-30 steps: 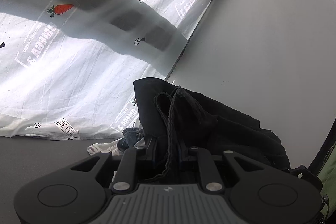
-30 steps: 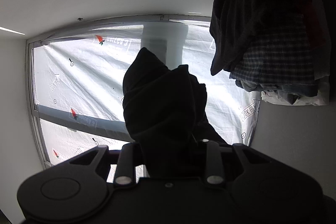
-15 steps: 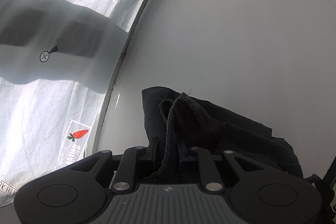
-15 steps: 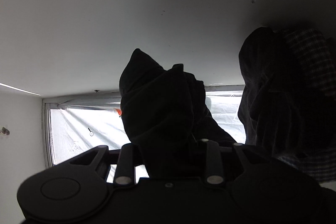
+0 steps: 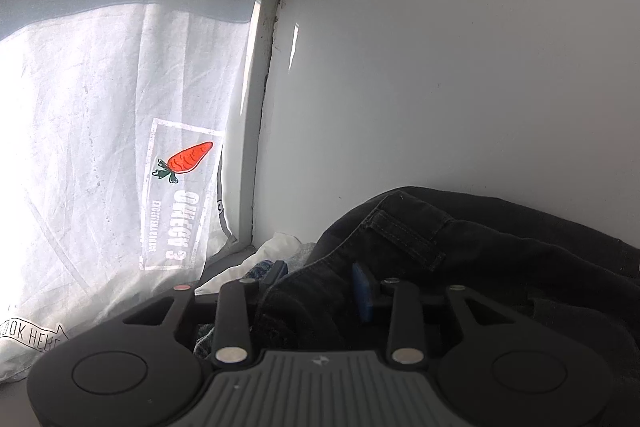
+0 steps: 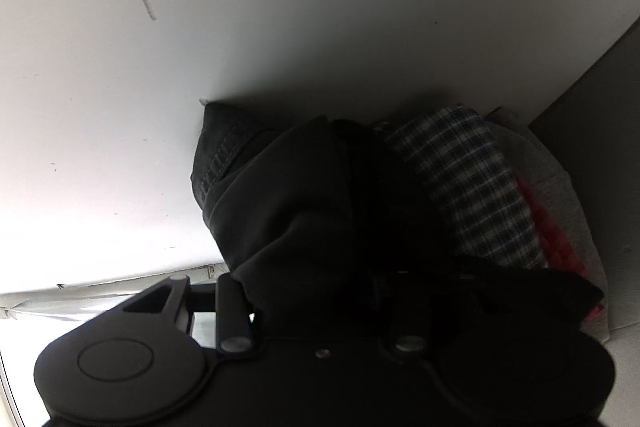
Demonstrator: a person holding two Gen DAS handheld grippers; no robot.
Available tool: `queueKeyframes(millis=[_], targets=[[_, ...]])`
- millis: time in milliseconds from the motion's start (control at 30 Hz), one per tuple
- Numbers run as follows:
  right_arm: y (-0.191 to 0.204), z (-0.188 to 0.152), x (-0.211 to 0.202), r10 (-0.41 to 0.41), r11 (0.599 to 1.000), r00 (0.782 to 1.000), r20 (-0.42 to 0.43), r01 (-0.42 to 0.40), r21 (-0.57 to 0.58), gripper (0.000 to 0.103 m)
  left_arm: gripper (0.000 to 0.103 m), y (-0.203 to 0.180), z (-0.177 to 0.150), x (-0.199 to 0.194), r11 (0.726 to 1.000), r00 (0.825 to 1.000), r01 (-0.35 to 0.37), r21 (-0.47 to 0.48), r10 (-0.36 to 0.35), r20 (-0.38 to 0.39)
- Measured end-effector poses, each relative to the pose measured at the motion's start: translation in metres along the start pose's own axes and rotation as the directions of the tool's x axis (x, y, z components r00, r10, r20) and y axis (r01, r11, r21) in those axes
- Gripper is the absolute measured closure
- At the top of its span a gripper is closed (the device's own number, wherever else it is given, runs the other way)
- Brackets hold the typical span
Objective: Fold clothes
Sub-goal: 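Carry the trousers bundle with both tools to the clothes stack by the wall, then lower the trousers onto the clothes stack and open both tools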
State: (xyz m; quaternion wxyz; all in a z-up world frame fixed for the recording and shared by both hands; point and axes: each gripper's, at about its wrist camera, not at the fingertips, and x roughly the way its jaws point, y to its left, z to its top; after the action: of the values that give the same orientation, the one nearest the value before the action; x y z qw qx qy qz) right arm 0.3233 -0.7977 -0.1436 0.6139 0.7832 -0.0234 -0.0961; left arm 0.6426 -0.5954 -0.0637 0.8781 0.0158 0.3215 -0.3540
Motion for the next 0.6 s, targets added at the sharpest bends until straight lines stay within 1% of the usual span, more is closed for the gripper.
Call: queueKeyframes(millis=[67, 133, 200, 233, 333, 367, 400, 433, 467, 500, 533, 600], targets=[[-0.004, 0.002, 0.004, -0.007, 1.000, 1.000, -0.006, 0.007, 0.002, 0.062, 0.058, 0.012, -0.003, 0.011, 0.999, 1.000, 0.009, -0.045, -0.010, -0.019], [-0.006, 0.004, 0.006, -0.013, 1.000, 1.000, -0.013, 0.013, -0.004, 0.062, 0.042, 0.025, -0.006, 0.020, 0.994, 1.000, 0.009, -0.111, -0.012, -0.021], [-0.002, 0.005, 0.006, -0.026, 0.999, 0.999, -0.031, 0.026, -0.030, 0.059, 0.032, 0.034, -0.011, 0.020, 0.986, 1.000, 0.007, -0.168, -0.007, -0.002], [0.001, 0.005, 0.004, -0.039, 0.998, 0.998, -0.039, 0.038, -0.040, 0.059, 0.029, 0.037, -0.013, 0.017, 0.982, 1.000, 0.008, -0.190, -0.007, 0.009], [0.015, 0.007, -0.002, -0.088, 0.994, 0.994, -0.064, 0.084, -0.063, 0.050, 0.022, 0.039, -0.011, 0.004, 0.976, 0.999, 0.021, -0.217, -0.015, 0.029], [0.021, 0.006, -0.004, -0.100, 0.991, 0.993, -0.068, 0.093, -0.093, 0.044, 0.020, 0.037, -0.009, -0.002, 0.977, 0.999, 0.019, -0.212, -0.013, 0.029], [0.028, 0.005, -0.006, -0.110, 0.987, 0.991, -0.073, 0.100, -0.129, 0.029, 0.016, 0.036, -0.008, -0.008, 0.979, 1.000, 0.015, -0.203, -0.010, 0.029], [0.036, 0.003, -0.011, -0.109, 0.978, 0.992, -0.066, 0.095, -0.185, 0.018, 0.012, 0.035, -0.007, -0.017, 0.981, 1.000, 0.013, -0.193, -0.007, 0.029], [0.045, -0.001, -0.016, -0.104, 0.965, 0.993, -0.056, 0.087, -0.247, 0.000, 0.012, 0.035, -0.007, -0.028, 0.983, 1.000, 0.011, -0.182, -0.006, 0.028], [0.054, -0.004, -0.021, -0.099, 0.948, 0.994, -0.047, 0.080, -0.308, 0.000, 0.011, 0.036, -0.010, -0.039, 0.985, 0.999, 0.014, -0.174, -0.008, 0.036], [0.062, -0.009, -0.026, -0.115, 0.925, 0.992, -0.043, 0.091, -0.370, 0.000, 0.011, 0.039, -0.015, -0.050, 0.985, 0.999, 0.017, -0.171, -0.008, 0.052], [0.072, -0.019, -0.031, -0.169, 0.872, 0.985, -0.035, 0.133, -0.471, 0.000, 0.008, 0.045, -0.027, -0.074, 0.983, 0.996, 0.009, -0.182, 0.007, 0.088]])
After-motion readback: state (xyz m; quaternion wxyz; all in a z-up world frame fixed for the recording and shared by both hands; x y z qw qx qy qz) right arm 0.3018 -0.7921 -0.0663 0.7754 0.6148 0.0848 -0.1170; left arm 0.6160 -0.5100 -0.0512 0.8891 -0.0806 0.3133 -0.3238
